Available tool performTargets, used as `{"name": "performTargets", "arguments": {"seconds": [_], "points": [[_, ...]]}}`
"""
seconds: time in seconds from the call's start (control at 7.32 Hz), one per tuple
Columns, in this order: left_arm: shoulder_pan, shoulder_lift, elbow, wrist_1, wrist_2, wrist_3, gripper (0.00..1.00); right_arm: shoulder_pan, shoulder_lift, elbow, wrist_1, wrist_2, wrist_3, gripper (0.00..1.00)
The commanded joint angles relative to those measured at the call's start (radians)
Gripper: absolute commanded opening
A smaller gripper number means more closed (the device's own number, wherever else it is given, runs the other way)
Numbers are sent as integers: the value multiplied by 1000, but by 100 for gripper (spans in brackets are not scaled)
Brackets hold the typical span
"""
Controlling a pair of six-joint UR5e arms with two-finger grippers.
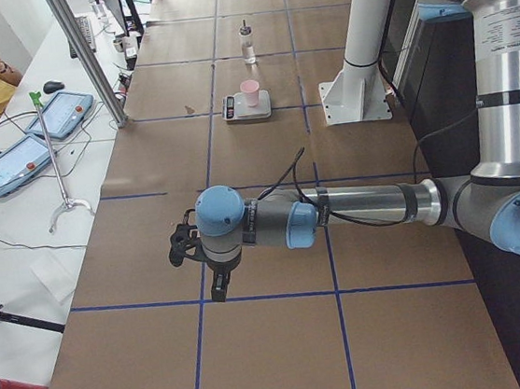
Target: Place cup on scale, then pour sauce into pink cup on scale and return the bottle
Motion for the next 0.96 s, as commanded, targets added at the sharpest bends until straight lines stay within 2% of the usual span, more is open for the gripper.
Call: {"name": "performTargets", "arguments": {"seconds": [0.0, 0.14, 0.27, 0.68, 0.82], "points": [[1, -6, 12, 13, 86, -42, 100, -2, -14, 10, 0, 1, -6, 100], [9, -17, 23, 13, 155, -48, 100, -3, -12, 2, 2, -3, -14, 100], [21, -58, 33, 28, 170, -49, 100, -3, -11, -4, 0, -2, -6, 100], [23, -31, 29, 1, 167, -41, 100, -3, -6, 7, 2, 0, -8, 100], [25, -19, 40, -79, 165, -42, 100, -3, -6, 7, 2, 0, -8, 100]]}}
